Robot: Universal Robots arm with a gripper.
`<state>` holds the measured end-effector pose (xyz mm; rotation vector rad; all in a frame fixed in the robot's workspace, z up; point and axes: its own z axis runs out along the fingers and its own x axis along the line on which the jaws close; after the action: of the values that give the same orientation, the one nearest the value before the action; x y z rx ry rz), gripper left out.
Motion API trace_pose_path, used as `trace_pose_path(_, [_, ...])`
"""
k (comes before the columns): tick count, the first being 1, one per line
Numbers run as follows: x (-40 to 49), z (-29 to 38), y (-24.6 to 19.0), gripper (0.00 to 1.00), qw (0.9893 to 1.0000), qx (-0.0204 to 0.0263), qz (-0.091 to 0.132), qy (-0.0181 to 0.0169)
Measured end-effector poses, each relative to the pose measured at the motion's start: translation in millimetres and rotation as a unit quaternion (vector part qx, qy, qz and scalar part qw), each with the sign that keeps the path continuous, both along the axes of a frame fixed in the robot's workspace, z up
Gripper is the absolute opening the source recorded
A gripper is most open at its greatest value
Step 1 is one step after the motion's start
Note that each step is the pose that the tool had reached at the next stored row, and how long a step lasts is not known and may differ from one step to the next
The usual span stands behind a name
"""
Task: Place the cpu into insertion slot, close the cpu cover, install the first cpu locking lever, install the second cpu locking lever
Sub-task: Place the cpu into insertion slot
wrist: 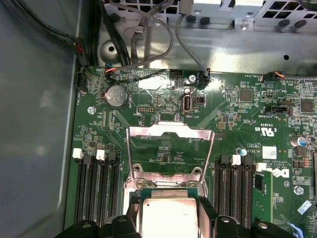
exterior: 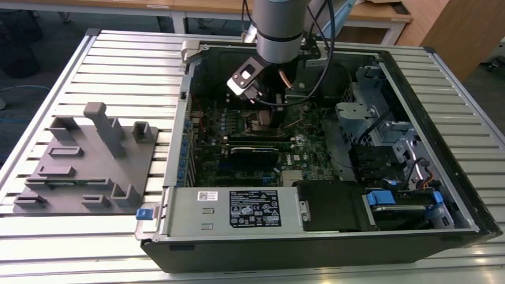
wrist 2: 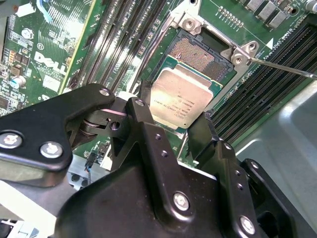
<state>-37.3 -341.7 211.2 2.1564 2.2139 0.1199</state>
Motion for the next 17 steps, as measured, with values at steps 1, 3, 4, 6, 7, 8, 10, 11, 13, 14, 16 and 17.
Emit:
trace_pose_path(1, [-0.5,-0.1,0.0,0.54,1.0000,0.0000,-0.001,0.0000])
trace_pose_path(3, [-1.3,-0.3,0.0,0.54,1.0000,0.0000,-0.002,0.0000])
trace_pose_path(4, [-1.5,-0.4,0.0,0.54,1.0000,0.0000,-0.002,0.0000])
trace_pose_path(6, [-1.7,-0.4,0.0,0.54,1.0000,0.0001,-0.002,0.0000])
trace_pose_path(7, [-2.2,-0.5,0.0,0.54,1.0000,0.0001,-0.002,-0.0001])
trace_pose_path(8, [-3.1,-0.6,0.1,0.54,1.0000,0.0002,-0.002,-0.0001])
trace_pose_path(10, [-4.7,-0.6,0.0,0.54,1.0000,0.0001,-0.003,-0.0001])
trace_pose_path(11, [-5.2,-0.6,0.0,0.54,1.0000,0.0000,-0.003,0.0000])
trace_pose_path(13, [-5.6,-0.8,0.0,0.54,1.0000,0.0000,-0.003,0.0000])
trace_pose_path(14, [-5.6,-0.9,0.0,0.54,1.0000,0.0000,-0.003,0.0000])
trace_pose_path(16, [-5.6,-1.1,0.0,0.54,1.0000,0.0001,-0.003,-0.0001])
trace_pose_path(17, [-5.6,-1.3,0.0,0.54,1.0000,0.0002,-0.003,-0.0001])
